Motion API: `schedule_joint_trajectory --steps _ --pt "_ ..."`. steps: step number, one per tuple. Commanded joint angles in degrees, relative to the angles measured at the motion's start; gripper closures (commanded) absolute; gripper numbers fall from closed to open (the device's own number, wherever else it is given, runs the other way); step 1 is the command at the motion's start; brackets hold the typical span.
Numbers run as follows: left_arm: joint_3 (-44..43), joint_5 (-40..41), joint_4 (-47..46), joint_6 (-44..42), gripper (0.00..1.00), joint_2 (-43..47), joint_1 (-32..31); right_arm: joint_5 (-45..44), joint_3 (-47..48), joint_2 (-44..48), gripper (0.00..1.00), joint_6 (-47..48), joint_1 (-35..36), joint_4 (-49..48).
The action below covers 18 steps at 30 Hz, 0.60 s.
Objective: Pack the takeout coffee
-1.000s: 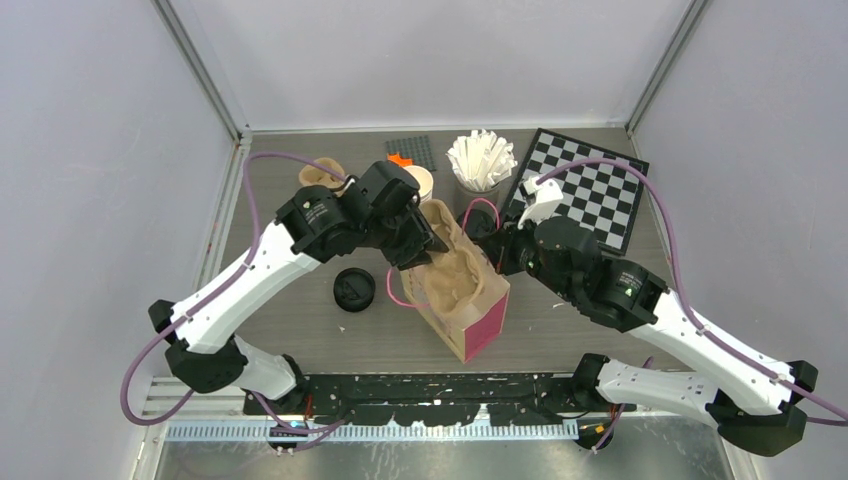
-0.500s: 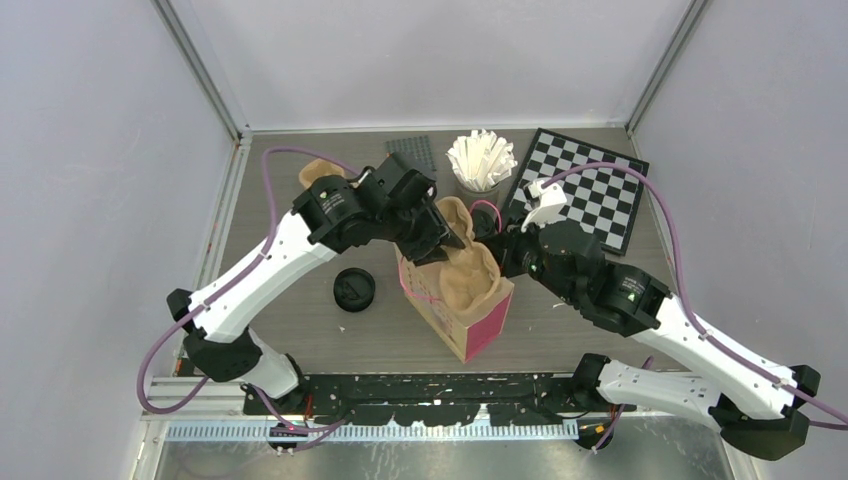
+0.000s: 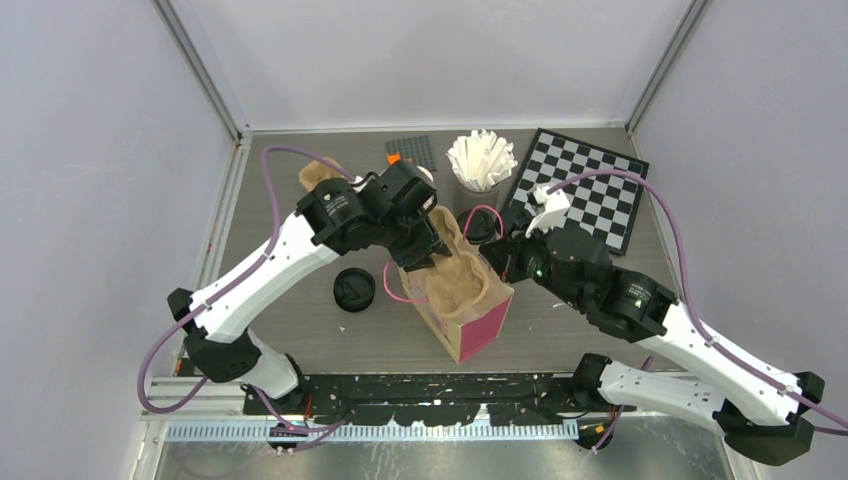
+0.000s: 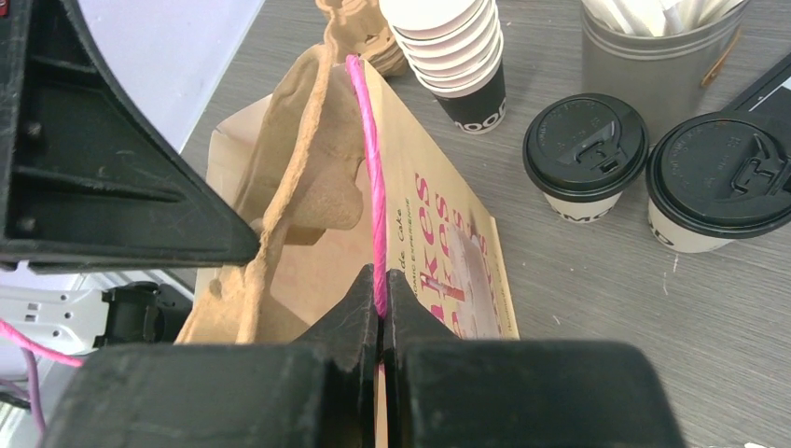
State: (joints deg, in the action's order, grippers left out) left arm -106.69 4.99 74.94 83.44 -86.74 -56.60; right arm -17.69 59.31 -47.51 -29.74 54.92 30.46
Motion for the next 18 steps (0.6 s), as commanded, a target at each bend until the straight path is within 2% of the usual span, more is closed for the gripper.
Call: schedule_joint_trajectory --steps 1,5,10,18 --pt "-1.3 3.6 -0.7 -1.6 0.87 -0.4 0.1 3.4 -1.4 2.3 1.0 0.0 0.1 -2.6" --pt "-2.9 3.3 -1.6 -2.7 0.88 -2.2 0.8 7.1 -1.6 2.8 0.99 0.5 0.1 -2.2" --pt "-3.5 2.2 -3.2 -3.0 0.88 -4.0 0.8 7.2 -1.5 3.1 1.0 0.6 0.1 -1.3" --pt "-3.3 1.8 2.2 -3.0 0.89 -3.9 0.6 1.2 -2.1 4.8 1.0 0.0 0.1 -0.1"
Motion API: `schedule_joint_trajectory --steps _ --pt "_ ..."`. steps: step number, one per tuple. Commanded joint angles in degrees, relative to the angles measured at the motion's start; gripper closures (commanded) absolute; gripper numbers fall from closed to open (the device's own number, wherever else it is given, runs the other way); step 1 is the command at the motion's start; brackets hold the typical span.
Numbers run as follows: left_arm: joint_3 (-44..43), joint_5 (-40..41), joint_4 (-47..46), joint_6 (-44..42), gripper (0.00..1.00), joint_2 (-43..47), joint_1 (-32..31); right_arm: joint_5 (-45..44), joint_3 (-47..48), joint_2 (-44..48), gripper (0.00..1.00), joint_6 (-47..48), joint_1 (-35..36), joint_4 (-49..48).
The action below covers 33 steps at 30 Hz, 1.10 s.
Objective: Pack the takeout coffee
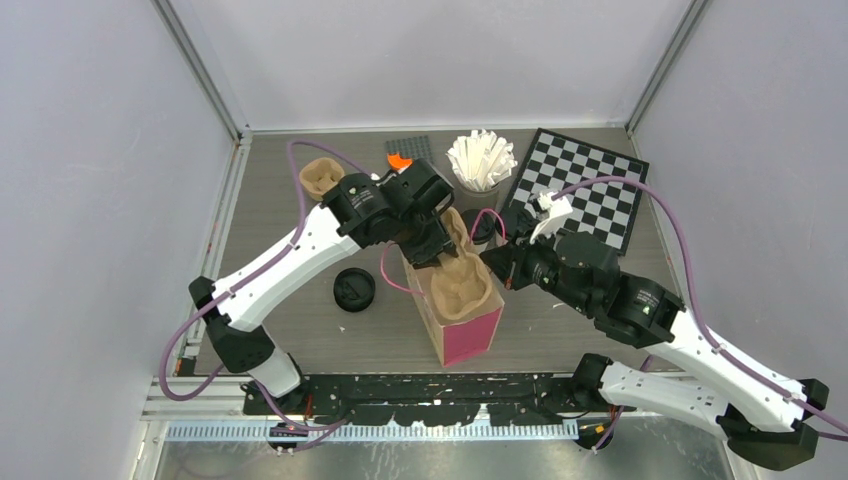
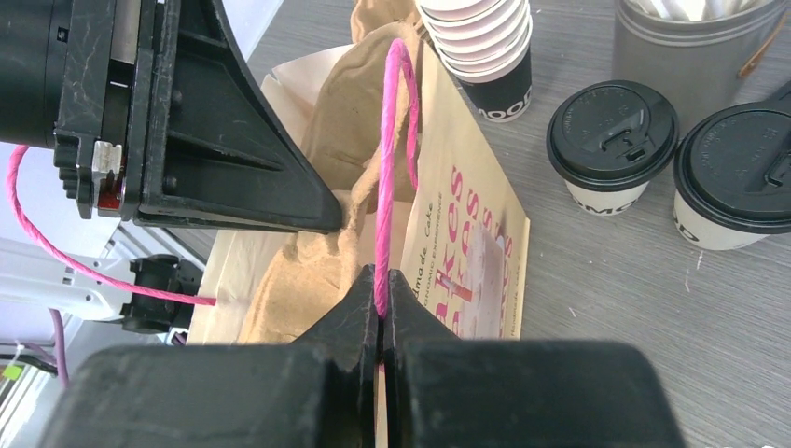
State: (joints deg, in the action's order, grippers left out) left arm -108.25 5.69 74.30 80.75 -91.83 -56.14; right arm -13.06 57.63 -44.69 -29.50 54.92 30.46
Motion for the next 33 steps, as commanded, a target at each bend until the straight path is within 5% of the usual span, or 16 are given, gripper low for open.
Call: schedule_joint_trajectory --steps 1,20,33 --pt "-2.0 1.7 3.7 -0.5 0.89 1.4 0.2 -3.9 -0.6 2.1 1.0 -0.3 0.1 -0.1" --pt "-0.2 -0.1 5.7 -2.5 0.9 -1.1 -0.6 -2.9 -1.2 1.0 1.0 0.4 0.1 -1.3" --pt "-11.7 -0.1 14.0 -2.4 0.91 -5.7 -2.8 -1.9 -0.7 0.4 0.99 0.9 0.1 -1.6"
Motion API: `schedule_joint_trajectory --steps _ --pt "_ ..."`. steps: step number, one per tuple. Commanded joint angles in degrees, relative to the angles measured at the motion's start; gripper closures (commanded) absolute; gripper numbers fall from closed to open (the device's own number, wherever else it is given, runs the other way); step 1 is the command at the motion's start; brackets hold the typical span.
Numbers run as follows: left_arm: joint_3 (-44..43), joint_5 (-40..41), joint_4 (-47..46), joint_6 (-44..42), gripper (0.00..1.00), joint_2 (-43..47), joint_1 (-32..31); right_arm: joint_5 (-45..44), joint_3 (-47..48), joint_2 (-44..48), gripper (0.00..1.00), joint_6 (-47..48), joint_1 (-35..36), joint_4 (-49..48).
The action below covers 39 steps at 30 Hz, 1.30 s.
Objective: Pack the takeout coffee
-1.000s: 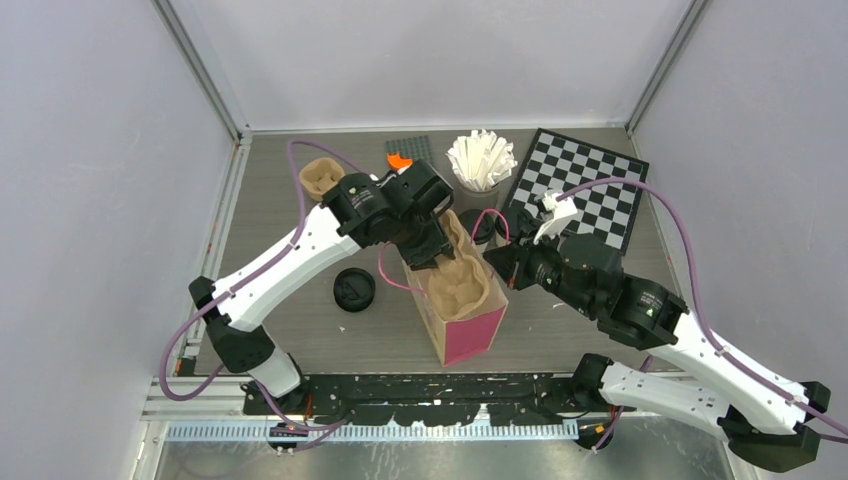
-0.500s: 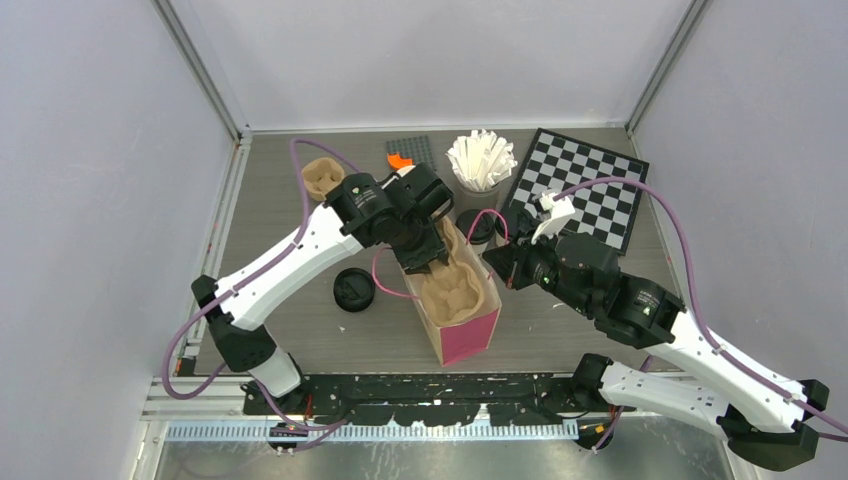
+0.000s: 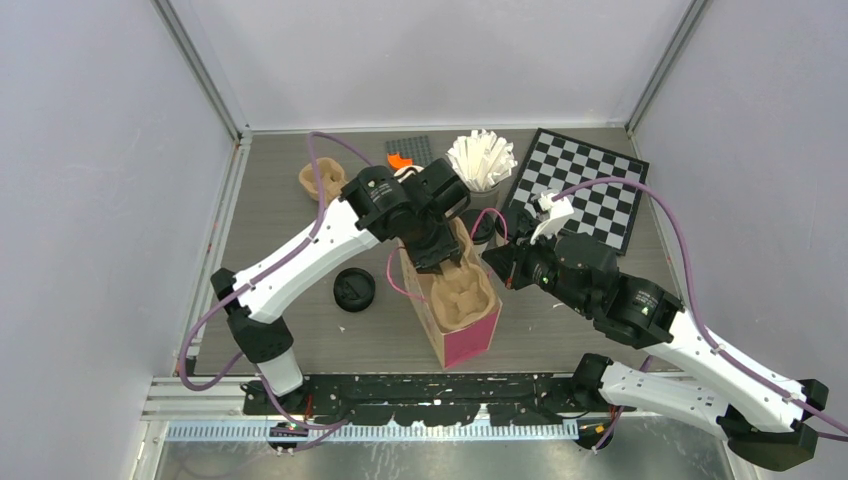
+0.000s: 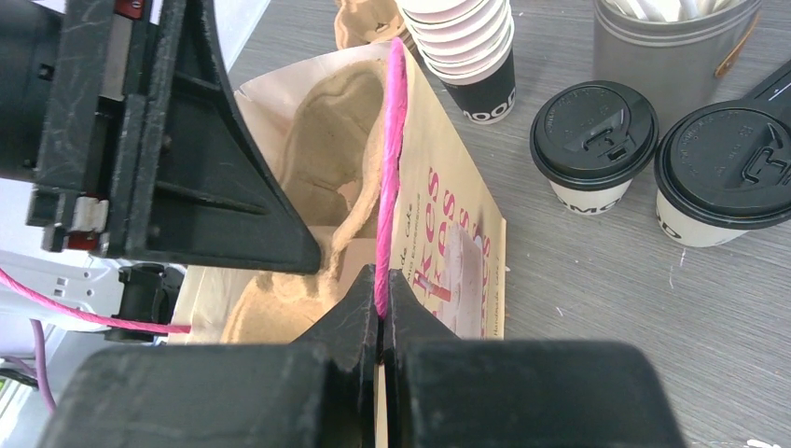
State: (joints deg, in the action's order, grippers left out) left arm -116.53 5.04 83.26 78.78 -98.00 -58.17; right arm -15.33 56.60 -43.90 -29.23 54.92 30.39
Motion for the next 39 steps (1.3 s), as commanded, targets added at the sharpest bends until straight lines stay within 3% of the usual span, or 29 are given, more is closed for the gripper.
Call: schedule_joint_trajectory --steps 1,12,16,30,39 --pt "-3.3 0.6 5.4 -0.4 0.91 0.8 -0.8 0.5 0.4 -0.5 0.99 0.6 0.1 -1.5" --pt "0.4 5.0 6.4 -1.4 0.92 2.5 -1.0 -0.3 -0.8 0.3 0.99 0.5 0.1 -1.3" --pt "0.9 5.0 2.7 -2.2 0.92 1.3 -0.8 0.6 -1.0 0.3 1.0 0.7 0.1 -1.6" --pt "2.0 4.2 4.8 -4.1 0.93 -2.1 -1.0 1.4 -1.3 0.1 0.99 0.9 0.1 -2.0" --pt "2.3 3.1 4.8 -4.9 0.79 -3.3 -0.8 1.7 -1.7 -0.6 1.0 1.2 0.1 -2.0"
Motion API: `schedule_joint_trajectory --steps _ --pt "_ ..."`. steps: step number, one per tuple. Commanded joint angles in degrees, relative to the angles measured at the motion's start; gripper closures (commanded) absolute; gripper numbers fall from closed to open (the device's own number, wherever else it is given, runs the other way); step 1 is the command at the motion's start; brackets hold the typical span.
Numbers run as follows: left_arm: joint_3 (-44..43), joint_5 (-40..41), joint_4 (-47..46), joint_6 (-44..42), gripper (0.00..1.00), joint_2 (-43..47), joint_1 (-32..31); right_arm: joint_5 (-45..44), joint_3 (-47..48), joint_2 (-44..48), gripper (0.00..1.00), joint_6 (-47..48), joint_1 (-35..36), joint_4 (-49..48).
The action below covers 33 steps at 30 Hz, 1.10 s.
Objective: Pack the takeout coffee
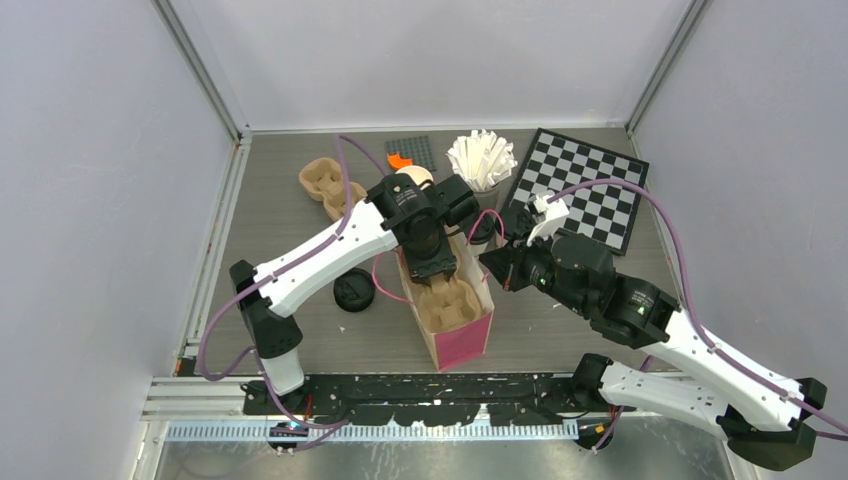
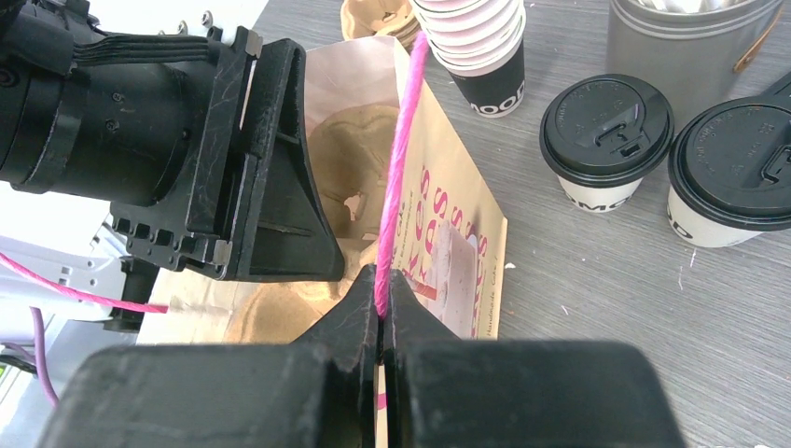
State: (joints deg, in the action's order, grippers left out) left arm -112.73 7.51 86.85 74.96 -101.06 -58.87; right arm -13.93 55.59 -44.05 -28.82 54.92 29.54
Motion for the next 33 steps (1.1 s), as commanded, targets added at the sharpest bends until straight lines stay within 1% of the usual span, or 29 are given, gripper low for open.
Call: schedule_joint_trajectory --steps 1,3,9,15,20,26,29,33 --pt "-1.6 0.9 1.3 -1.2 0.78 -0.3 -0.1 0.3 -0.6 -0.5 1.0 0.9 0.0 -1.2" --pt "-1.5 1.2 1.1 -1.4 0.75 -0.1 -0.2 0.1 -0.8 -0.7 1.0 0.9 0.0 -1.2" --pt "-2.3 1.3 0.4 -2.6 0.6 -0.3 -0.1 -0.2 -0.8 -1.2 1.0 0.9 0.1 -0.9" --pt "-3.1 1.1 0.0 -3.1 0.53 0.6 -0.2 -0.2 -1.3 -1.0 1.0 0.7 0.1 -0.2" --pt "-3.5 0.9 -0.8 -3.8 0.52 1.3 -0.1 -0.3 -1.7 -1.3 0.99 0.2 0.1 -0.2" --pt "-8.1 3.0 -4.2 -8.3 0.52 2.4 -0.1 -0.4 -1.4 -2.1 1.0 0.2 0.1 -0.1" --pt "-6.7 3.7 -9.0 -10.3 0.52 4.9 0.1 -0.8 -0.9 -2.7 1.0 0.2 0.0 -0.1" --pt "-1.0 1.7 -18.8 -13.0 0.52 10.3 1.0 -0.5 -0.1 -3.8 1.0 0.6 0.0 0.1"
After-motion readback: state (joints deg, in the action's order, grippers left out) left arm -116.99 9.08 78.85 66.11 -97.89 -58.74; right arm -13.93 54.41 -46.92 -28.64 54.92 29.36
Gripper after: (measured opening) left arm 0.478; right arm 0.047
